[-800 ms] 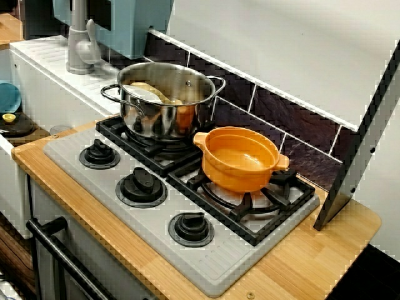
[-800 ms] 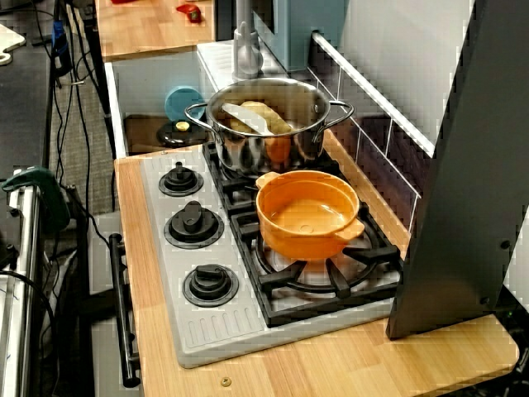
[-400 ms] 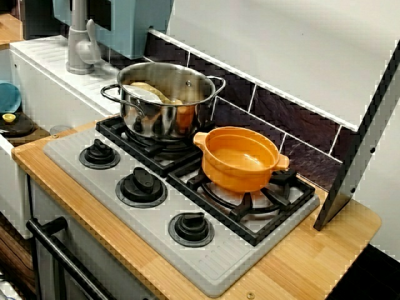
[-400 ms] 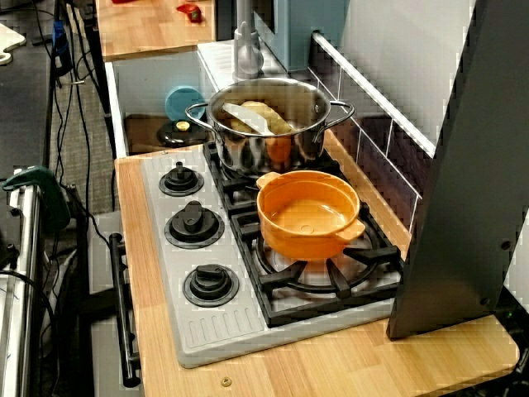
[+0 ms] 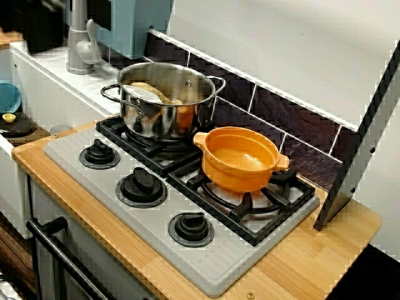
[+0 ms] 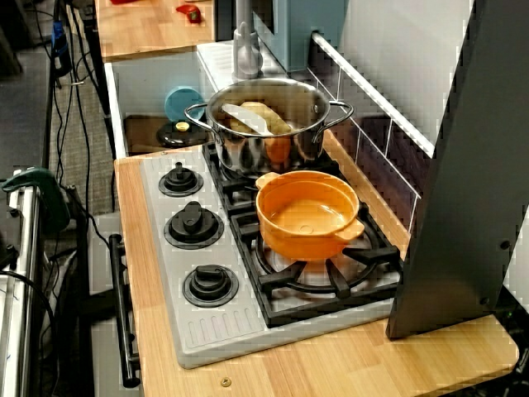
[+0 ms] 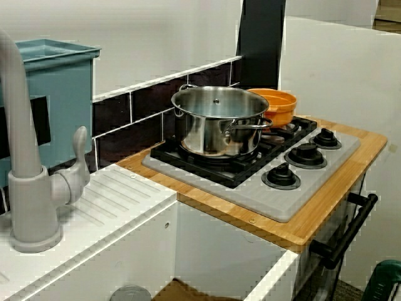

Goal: Lift pot from stove

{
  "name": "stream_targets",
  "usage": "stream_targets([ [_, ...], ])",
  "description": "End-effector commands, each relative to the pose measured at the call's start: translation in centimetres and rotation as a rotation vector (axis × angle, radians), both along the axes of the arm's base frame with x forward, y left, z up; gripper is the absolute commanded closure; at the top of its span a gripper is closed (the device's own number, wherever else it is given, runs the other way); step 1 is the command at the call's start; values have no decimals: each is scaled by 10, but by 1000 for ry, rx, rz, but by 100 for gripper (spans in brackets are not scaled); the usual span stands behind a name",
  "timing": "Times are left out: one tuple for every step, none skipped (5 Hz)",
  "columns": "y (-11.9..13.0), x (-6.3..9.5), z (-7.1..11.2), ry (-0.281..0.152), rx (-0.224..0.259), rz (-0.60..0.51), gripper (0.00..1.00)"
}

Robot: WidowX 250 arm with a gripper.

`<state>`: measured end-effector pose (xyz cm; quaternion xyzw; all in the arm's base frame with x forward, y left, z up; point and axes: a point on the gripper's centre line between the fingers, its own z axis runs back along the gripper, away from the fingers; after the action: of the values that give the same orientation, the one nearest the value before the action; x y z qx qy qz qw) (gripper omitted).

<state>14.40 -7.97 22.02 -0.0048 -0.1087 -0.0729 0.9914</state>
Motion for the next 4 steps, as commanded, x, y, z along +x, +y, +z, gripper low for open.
stream_targets([
  [-31,36,-6,-43,130,-270,0],
  [-39,51,-6,-28,164,-422,0],
  [-47,69,-5,-67,201,-580,0],
  [-53,90,-11,-69,207,-662,0],
])
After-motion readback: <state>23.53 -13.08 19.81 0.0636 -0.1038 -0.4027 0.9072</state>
